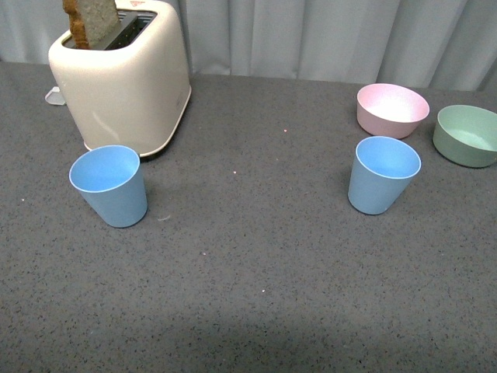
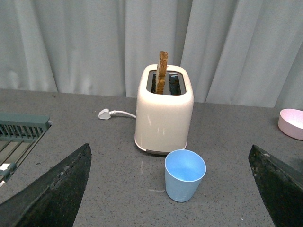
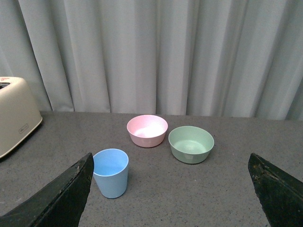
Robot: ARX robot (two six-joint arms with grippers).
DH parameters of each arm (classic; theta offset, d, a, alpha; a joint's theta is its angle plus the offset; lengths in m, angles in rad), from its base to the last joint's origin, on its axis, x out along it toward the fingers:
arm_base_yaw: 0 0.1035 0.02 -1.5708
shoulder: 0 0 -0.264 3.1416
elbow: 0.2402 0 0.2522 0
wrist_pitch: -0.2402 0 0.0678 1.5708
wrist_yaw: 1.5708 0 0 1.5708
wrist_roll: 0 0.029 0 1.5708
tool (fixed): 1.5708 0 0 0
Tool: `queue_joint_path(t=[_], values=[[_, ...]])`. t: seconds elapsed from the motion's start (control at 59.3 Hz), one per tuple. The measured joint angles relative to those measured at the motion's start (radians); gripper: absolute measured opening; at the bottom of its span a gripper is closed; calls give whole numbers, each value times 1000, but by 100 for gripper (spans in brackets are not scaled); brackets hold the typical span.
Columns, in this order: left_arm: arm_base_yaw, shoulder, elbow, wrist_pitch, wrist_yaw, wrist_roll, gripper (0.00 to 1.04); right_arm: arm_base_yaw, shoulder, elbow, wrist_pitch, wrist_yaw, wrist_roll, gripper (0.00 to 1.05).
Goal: Stack blue cups with both arms
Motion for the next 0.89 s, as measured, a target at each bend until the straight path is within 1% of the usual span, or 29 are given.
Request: queue_joint_path(t=[0.893], values=[[0,0,0,0,0,0,98,0,0,0,0,0,0,95]])
